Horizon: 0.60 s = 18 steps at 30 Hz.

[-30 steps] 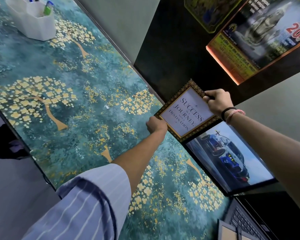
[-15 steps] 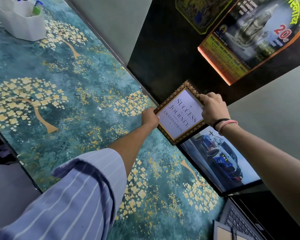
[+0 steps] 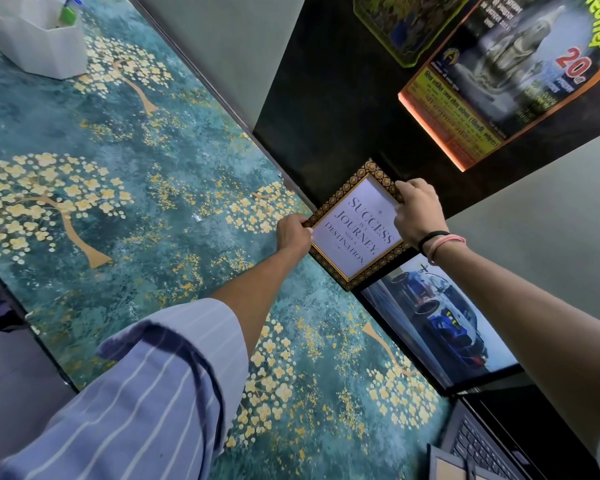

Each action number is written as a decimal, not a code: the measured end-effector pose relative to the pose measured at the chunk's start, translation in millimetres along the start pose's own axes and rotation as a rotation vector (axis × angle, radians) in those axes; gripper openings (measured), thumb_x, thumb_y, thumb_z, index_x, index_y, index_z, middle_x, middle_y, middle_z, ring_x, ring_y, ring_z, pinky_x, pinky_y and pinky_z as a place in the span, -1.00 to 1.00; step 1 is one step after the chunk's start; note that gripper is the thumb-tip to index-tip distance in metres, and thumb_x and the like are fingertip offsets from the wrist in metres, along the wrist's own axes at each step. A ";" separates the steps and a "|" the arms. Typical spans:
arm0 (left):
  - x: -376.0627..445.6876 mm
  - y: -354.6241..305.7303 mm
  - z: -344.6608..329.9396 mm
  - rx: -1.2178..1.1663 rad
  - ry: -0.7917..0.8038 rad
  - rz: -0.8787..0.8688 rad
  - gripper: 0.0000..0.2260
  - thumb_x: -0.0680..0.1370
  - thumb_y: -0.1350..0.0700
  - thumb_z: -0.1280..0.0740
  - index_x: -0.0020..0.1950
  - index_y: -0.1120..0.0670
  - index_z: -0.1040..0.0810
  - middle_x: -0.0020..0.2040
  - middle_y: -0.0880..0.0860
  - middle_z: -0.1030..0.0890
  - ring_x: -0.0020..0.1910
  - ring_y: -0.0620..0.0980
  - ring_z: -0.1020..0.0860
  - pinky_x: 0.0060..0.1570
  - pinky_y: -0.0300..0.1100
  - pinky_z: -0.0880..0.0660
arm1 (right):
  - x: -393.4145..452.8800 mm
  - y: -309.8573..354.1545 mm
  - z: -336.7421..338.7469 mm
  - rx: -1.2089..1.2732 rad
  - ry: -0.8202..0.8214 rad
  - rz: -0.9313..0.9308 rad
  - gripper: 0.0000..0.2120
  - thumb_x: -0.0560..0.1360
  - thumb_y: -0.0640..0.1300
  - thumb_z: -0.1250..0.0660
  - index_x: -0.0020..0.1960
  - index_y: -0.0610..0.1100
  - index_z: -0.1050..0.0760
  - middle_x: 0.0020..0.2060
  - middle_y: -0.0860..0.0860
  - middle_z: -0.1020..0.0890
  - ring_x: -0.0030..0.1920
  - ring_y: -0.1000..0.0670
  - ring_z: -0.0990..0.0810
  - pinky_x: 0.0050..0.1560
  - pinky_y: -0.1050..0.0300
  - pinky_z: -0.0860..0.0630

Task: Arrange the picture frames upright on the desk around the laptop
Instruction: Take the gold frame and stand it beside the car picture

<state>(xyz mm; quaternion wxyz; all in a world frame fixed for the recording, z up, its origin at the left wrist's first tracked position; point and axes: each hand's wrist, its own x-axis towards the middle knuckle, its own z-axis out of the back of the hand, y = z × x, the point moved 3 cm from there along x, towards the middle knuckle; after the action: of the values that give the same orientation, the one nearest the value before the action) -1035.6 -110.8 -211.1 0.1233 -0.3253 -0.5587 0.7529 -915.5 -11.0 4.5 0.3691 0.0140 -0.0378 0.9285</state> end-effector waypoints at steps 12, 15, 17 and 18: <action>3.5 -8.3 14.6 0.047 -0.042 -0.051 -0.70 0.59 0.23 -0.38 0.32 0.24 -0.59 0.21 0.24 -0.63 0.15 0.22 -0.62 0.18 0.09 -0.60 | 4.1 7.4 0.5 0.080 -0.010 0.103 -0.44 0.53 -0.42 -0.23 0.52 -0.24 -0.30 0.42 -0.16 -0.39 0.44 -0.18 -0.30 0.42 -0.01 -0.28; 3.1 -8.2 15.0 0.051 -0.016 -0.052 -0.75 0.59 0.23 -0.36 0.25 0.24 -0.63 0.12 0.23 -0.68 0.11 0.22 -0.65 0.11 0.04 -0.63 | 1.5 3.0 -4.9 0.069 0.020 0.084 -0.39 0.51 -0.42 -0.22 0.54 -0.23 -0.24 0.47 -0.15 -0.34 0.47 -0.18 -0.27 0.46 -0.06 -0.27; -0.1 -10.3 17.0 0.053 0.004 -0.056 -0.76 0.59 0.25 -0.35 0.24 0.24 -0.64 0.10 0.23 -0.69 0.09 0.20 -0.65 0.05 -0.04 -0.60 | -0.8 0.6 -6.7 0.063 0.031 0.075 -0.36 0.50 -0.43 -0.22 0.55 -0.23 -0.22 0.49 -0.15 -0.32 0.49 -0.18 -0.25 0.48 -0.07 -0.26; -2.5 -12.1 18.3 0.049 0.016 -0.060 -0.75 0.59 0.25 -0.36 0.26 0.24 -0.63 0.12 0.22 -0.69 0.11 0.20 -0.64 0.08 -0.03 -0.60 | -1.9 -0.2 -7.5 0.062 0.036 0.072 -0.35 0.49 -0.43 -0.23 0.56 -0.22 -0.21 0.51 -0.15 -0.31 0.50 -0.17 -0.24 0.50 -0.07 -0.24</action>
<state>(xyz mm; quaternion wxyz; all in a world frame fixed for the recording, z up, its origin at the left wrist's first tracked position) -1047.3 -121.9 -196.1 0.1580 -0.3112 -0.5485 0.7598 -914.0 -11.6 -3.0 0.3354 0.0072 -0.0030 0.9420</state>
